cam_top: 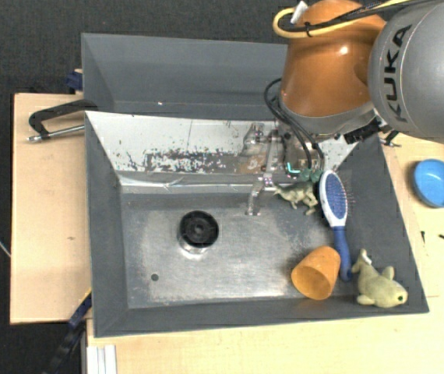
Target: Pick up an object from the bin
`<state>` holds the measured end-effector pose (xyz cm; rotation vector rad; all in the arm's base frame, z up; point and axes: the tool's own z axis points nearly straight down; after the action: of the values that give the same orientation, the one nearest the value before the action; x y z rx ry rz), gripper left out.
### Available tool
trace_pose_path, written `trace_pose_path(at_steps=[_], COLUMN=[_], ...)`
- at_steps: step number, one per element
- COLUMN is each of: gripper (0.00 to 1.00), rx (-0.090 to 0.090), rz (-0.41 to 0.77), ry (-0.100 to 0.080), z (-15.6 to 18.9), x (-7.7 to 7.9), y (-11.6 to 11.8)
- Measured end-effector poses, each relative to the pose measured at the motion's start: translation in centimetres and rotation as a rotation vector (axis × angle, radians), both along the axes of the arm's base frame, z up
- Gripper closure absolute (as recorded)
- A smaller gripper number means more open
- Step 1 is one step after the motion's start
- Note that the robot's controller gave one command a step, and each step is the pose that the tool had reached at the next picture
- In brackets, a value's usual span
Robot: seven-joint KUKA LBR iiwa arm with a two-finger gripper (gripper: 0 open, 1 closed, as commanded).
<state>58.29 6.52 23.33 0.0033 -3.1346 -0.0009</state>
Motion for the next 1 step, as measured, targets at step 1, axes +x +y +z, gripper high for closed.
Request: trace_pose_path(at_steps=[1], gripper=[0.00], rx=[0.001], rz=[0.002], ry=[0.001], z=[-12.60], x=[-1.28], y=[0.30])
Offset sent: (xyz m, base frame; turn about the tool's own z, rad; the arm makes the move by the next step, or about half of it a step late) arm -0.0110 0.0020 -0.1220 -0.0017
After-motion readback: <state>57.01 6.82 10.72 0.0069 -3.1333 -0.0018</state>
